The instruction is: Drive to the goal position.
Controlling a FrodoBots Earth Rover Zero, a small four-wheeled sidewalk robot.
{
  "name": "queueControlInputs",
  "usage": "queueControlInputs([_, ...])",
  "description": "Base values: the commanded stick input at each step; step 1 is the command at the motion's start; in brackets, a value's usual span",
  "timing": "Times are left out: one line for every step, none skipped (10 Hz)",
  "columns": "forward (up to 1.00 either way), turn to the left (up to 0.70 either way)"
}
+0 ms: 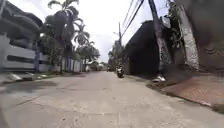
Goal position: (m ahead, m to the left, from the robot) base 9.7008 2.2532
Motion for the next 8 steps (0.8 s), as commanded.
queueControlInputs([0.5, 0.01])
queueControlInputs([0.5, 0.01])
queueControlInputs([0.5, 0.01])
queueControlInputs([0.5, 0.01])
queueControlInputs([0.5, 0.01])
queueControlInputs([0.5, 0.01])
queueControlInputs([0.5, 0.01])
queueControlInputs([0.5, 0.01])
